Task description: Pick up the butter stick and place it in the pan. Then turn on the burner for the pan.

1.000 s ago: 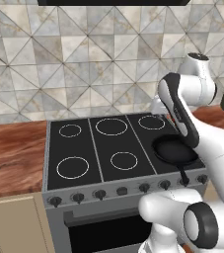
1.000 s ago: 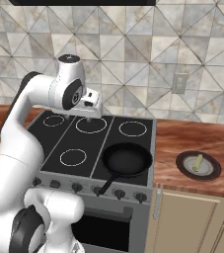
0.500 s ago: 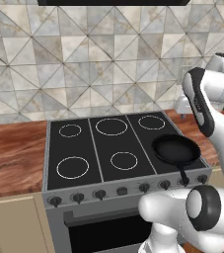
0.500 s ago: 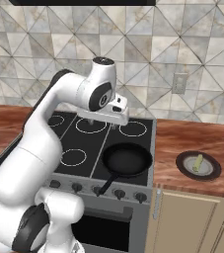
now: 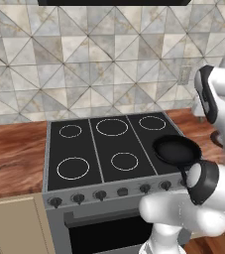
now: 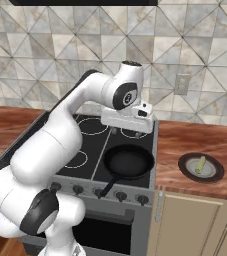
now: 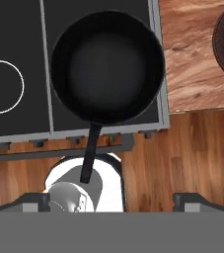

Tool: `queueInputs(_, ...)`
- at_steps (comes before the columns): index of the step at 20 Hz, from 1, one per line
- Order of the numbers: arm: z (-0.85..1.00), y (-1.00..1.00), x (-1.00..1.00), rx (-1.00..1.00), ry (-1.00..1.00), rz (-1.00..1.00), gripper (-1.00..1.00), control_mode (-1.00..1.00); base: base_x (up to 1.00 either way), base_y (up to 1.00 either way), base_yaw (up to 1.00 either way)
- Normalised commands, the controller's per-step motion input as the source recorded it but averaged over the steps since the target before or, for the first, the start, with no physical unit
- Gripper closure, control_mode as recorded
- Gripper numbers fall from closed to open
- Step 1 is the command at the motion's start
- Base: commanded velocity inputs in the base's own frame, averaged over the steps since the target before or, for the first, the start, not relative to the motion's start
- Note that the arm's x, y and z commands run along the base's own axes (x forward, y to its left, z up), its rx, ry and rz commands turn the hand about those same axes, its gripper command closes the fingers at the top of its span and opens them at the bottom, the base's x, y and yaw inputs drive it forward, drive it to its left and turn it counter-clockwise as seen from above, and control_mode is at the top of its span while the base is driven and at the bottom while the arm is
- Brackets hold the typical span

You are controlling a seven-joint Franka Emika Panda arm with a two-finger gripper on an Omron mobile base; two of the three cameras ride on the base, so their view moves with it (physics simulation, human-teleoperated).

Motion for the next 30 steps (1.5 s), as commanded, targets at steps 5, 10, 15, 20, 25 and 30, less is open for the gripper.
queueInputs(5, -0.35, -0.63, 0.00, 0.00, 0.10, -0.08, -1.00, -1.00, 0.00, 0.00, 0.00)
queueInputs(10, -0.27, -0.58, 0.00, 0.00, 0.09, -0.06, -1.00, -1.00, 0.00, 0.00, 0.00)
queueInputs(15, -0.18, -0.40, 0.00, 0.00, 0.09, -0.02, -1.00, -1.00, 0.00, 0.00, 0.00)
queueInputs(20, -0.10, -0.34, 0.00, 0.00, 0.12, 0.00, -1.00, -1.00, 0.00, 0.00, 0.00)
queueInputs(25, -0.10, -0.29, 0.08, 0.00, 0.08, 0.00, -1.00, -1.00, 0.00, 0.00, 0.00)
queueInputs(30, -0.16, -0.39, 0.09, 0.00, 0.07, 0.00, -1.00, -1.00, 0.00, 0.00, 0.00)
